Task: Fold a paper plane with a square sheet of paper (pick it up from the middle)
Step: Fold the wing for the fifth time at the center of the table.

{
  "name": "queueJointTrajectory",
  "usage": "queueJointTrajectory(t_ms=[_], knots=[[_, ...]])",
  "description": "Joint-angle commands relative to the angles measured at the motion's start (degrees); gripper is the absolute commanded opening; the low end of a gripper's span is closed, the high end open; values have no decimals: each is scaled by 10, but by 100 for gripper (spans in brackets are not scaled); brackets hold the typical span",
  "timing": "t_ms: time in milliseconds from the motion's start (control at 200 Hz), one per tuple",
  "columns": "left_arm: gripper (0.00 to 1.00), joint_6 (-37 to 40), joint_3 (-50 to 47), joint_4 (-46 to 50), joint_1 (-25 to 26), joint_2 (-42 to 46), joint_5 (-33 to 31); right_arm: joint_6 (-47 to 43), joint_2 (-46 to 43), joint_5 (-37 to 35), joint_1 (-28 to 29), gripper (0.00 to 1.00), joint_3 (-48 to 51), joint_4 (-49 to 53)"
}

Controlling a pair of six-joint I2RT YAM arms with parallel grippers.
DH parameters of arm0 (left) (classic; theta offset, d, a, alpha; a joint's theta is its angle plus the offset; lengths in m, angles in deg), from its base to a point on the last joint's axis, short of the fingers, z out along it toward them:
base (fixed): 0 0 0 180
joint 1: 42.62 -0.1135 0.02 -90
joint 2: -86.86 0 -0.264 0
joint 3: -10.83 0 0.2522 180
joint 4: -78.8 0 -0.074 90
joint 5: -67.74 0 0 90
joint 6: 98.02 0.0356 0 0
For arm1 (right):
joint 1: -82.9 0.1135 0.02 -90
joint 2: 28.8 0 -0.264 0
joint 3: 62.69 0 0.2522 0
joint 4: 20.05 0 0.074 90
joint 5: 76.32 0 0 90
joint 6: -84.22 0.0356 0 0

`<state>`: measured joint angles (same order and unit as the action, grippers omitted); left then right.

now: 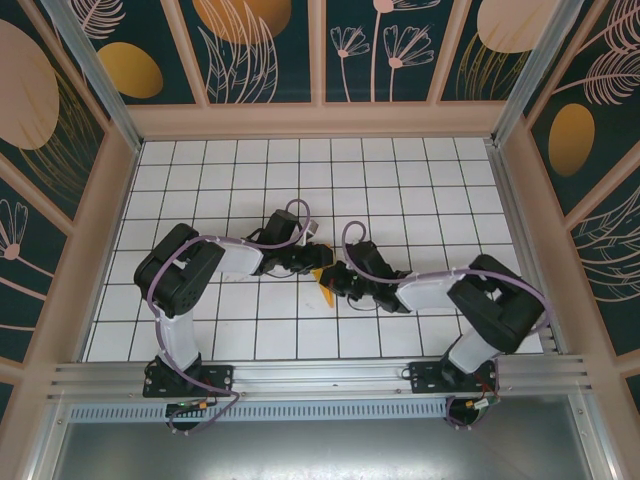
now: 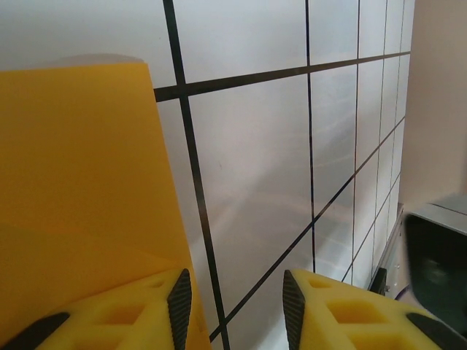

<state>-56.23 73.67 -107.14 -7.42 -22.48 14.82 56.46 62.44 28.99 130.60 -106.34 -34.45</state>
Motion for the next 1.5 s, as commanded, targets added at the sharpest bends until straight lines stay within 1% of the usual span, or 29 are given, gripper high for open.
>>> queueJointTrajectory(t_ms=[0, 105, 230, 365, 560, 791, 911, 1041, 1136, 1221, 1291, 1371, 1496], knots=[[41, 18, -25, 54, -2, -40, -60, 15, 30, 11, -4, 0, 4, -36], [42, 20, -26, 54, -1, -31, -63, 31, 48, 8, -4, 0, 40, -54], [41, 27, -24, 71, -2, -16, -92, 39, 51, 15, -4, 0, 66, -27], [41, 28, -23, 76, -19, -10, -107, 42, 38, 18, 0, 0, 92, -14], [42, 34, -5, 84, -44, -17, -107, 27, 42, 30, 2, 0, 88, 10], [42, 41, 10, 96, -52, -16, -101, 17, 65, 34, 4, 0, 68, 37], [42, 29, 0, 85, -52, -16, -85, 11, 20, 17, 5, 0, 57, 36], [42, 20, -18, 72, -51, -10, -75, -28, -46, -16, 4, 0, 3, 92], [43, 16, -26, 65, -51, -10, -69, -47, -60, -25, 4, 0, -39, 101], [43, 15, -27, 63, -52, -10, -67, -53, -44, -13, 2, 0, -64, 80], [43, 14, -27, 61, -52, -10, -65, -52, -9, -13, 3, 0, -94, 94], [43, 14, -27, 61, -51, -9, -64, -53, 38, 2, 4, 0, -121, 88], [42, 12, -28, 61, -51, -7, -65, -34, 91, -1, 1, 0, -127, 67]])
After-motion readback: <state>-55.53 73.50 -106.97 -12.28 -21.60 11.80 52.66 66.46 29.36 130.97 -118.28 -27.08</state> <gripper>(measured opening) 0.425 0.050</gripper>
